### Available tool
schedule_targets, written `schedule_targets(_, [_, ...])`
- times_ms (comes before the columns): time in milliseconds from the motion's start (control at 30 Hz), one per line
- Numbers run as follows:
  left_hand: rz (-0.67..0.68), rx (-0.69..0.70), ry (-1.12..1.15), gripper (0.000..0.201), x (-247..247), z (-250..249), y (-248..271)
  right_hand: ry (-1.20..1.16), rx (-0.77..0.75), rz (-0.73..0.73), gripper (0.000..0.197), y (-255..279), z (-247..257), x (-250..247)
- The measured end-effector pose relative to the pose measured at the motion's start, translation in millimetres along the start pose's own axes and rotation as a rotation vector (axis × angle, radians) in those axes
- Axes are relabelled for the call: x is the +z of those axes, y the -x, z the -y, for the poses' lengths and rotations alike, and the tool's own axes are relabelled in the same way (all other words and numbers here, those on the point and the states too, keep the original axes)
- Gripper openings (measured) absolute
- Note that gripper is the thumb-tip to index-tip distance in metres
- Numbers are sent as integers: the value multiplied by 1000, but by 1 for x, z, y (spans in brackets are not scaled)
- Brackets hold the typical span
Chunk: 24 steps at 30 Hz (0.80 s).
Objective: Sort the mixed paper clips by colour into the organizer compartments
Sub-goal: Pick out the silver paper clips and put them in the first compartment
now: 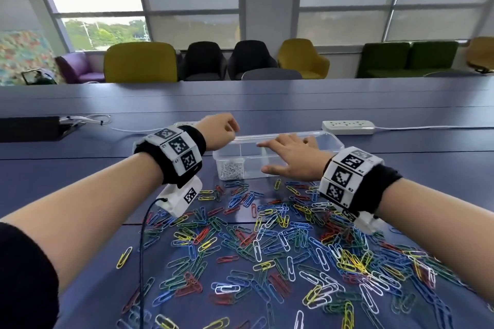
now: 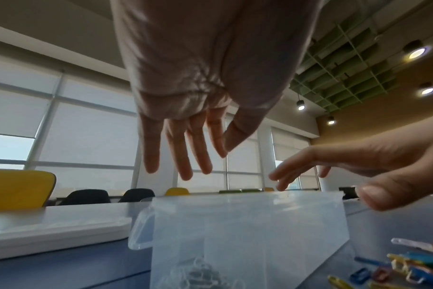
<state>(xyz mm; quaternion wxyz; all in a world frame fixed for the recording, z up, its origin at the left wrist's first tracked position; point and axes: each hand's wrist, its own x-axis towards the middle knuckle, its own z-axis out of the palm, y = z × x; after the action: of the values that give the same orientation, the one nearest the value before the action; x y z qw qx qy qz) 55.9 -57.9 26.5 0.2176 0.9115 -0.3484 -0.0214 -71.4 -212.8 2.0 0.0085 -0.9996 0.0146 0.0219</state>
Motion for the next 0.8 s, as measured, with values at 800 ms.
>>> schedule_targets(800, [606, 223, -140, 11, 41, -10, 172, -180, -248, 231, 12, 56, 70, 21])
